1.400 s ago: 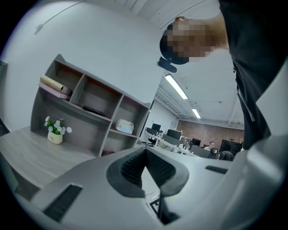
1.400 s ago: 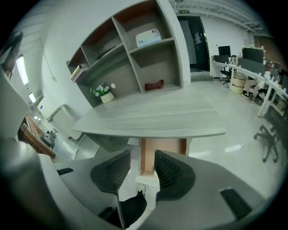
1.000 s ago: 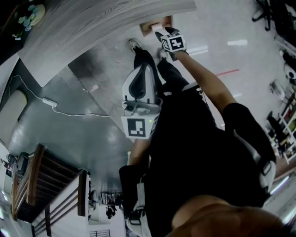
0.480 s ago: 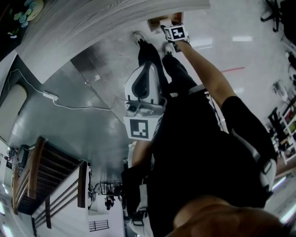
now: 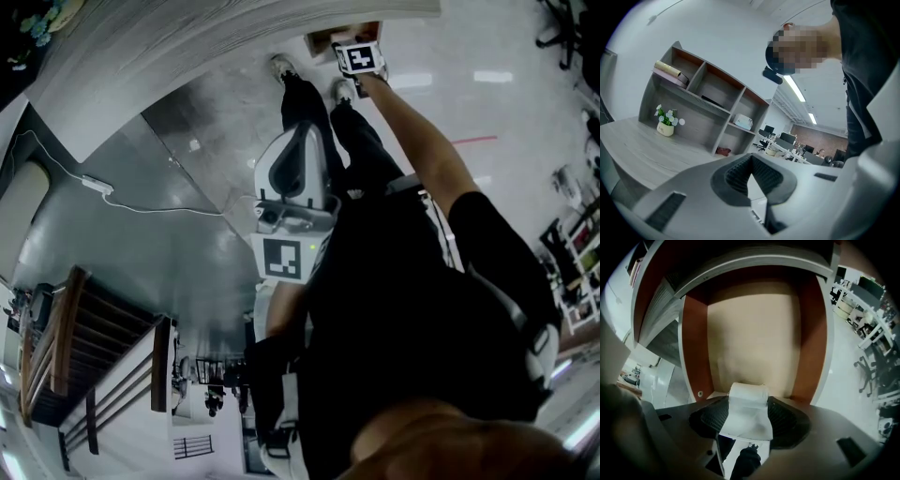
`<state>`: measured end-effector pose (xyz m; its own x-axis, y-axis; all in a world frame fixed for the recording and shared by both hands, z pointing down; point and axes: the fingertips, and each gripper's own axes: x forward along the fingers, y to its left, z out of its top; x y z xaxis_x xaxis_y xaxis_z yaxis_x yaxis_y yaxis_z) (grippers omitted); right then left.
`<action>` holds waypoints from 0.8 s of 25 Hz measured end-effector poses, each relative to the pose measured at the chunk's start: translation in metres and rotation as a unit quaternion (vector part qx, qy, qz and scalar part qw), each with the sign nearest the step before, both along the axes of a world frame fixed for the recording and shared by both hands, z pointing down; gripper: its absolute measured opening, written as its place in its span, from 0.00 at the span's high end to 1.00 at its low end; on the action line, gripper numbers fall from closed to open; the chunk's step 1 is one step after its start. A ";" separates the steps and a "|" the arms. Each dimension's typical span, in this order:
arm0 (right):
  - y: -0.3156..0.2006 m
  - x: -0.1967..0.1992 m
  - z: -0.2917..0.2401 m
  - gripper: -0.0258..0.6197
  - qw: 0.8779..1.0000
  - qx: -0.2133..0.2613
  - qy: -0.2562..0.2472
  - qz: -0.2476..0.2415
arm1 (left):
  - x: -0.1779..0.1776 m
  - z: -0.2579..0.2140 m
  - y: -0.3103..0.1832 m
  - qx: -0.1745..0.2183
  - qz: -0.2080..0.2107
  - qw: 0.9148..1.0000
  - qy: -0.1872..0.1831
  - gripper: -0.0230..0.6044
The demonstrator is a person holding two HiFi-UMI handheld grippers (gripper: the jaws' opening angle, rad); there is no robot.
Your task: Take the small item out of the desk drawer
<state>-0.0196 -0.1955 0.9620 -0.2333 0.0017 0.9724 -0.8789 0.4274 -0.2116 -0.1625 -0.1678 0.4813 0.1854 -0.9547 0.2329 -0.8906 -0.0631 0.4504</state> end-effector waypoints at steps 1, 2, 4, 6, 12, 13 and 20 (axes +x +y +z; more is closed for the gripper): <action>0.003 0.000 0.001 0.58 1.000 -0.007 -0.001 0.003 | -0.001 0.000 0.000 0.000 -0.001 1.000 -0.001 0.97; 0.004 0.001 0.002 0.58 1.000 -0.010 0.001 0.003 | -0.002 0.000 0.000 -0.001 -0.002 1.000 -0.002 0.97; 0.005 -0.002 0.003 0.58 1.000 -0.013 -0.004 -0.001 | -0.002 0.000 0.001 -0.002 -0.004 1.000 -0.003 0.97; 0.004 -0.007 0.003 0.58 1.000 -0.009 -0.015 -0.005 | -0.001 0.001 0.003 -0.005 -0.003 1.000 -0.004 0.97; 0.000 0.009 -0.002 0.58 1.000 0.003 0.023 -0.005 | 0.001 0.001 0.005 -0.004 -0.005 1.000 -0.008 0.97; 0.000 0.015 -0.004 0.58 0.999 0.006 0.038 -0.009 | 0.002 0.000 0.006 -0.004 -0.006 1.000 -0.009 0.97; 0.005 0.004 -0.026 0.58 1.000 0.017 -0.008 0.002 | 0.010 -0.008 0.015 0.003 -0.008 1.000 -0.017 0.97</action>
<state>-0.0159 -0.1902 0.9365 -0.2493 -0.0314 0.9679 -0.8767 0.4318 -0.2118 -0.1523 -0.1528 0.4731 0.1615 -0.9588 0.2339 -0.9065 -0.0505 0.4192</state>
